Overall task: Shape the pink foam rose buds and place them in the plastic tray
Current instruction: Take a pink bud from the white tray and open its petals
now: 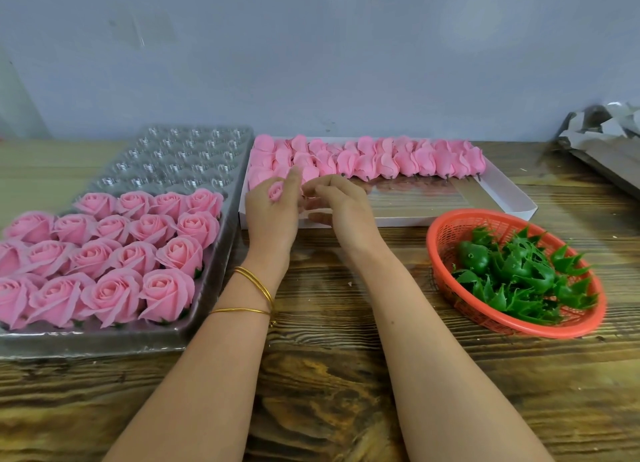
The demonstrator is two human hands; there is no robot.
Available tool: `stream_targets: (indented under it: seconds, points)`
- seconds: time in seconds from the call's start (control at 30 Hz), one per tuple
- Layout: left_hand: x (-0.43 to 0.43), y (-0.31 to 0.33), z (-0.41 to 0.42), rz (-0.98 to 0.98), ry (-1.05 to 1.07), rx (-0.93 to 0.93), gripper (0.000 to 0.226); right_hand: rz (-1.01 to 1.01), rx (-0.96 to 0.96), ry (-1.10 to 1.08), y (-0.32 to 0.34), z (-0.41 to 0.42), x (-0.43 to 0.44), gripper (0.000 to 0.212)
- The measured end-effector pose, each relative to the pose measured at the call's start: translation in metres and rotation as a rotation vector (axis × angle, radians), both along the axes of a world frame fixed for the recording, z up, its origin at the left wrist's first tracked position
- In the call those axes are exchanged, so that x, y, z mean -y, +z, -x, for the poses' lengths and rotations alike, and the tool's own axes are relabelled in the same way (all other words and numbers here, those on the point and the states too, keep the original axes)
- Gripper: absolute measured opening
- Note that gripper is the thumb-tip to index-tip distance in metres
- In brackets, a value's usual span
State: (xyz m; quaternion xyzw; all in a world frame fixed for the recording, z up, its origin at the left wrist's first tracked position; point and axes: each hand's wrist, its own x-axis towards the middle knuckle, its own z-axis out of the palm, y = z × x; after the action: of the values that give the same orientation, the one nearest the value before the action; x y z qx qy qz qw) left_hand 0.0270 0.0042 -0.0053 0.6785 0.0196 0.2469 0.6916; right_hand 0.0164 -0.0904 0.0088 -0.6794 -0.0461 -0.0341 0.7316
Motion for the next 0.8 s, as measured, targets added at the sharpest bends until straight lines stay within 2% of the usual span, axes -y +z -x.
stream_targets:
  seconds: [0.1,0.23,0.37,0.63,0.8]
  points:
    - [0.0003,0.0034,0.0002,0.122,-0.031,-0.034,0.038,0.124,0.047,0.011,-0.0011,0.0010,-0.0015,0.026]
    - [0.0038,0.0055,0.0009,0.290,-0.120,-0.049,0.039,0.243,0.060,0.145,-0.0039,0.0065,-0.0024,0.032]
    - [0.0037,0.0043,0.0004,0.347,-0.190,-0.083,0.038,0.256,0.091,0.137,-0.0041,0.0070,-0.0040,0.034]
    - [0.0016,0.0010,-0.0035,0.304,-0.248,-0.065,0.044,0.233,0.120,0.098,-0.0061,0.0050,-0.0016,0.030]
    - [0.0023,0.0002,-0.0026,0.234,-0.293,-0.034,0.044,0.151,0.098,0.180,-0.0069,0.0045,0.0001,0.030]
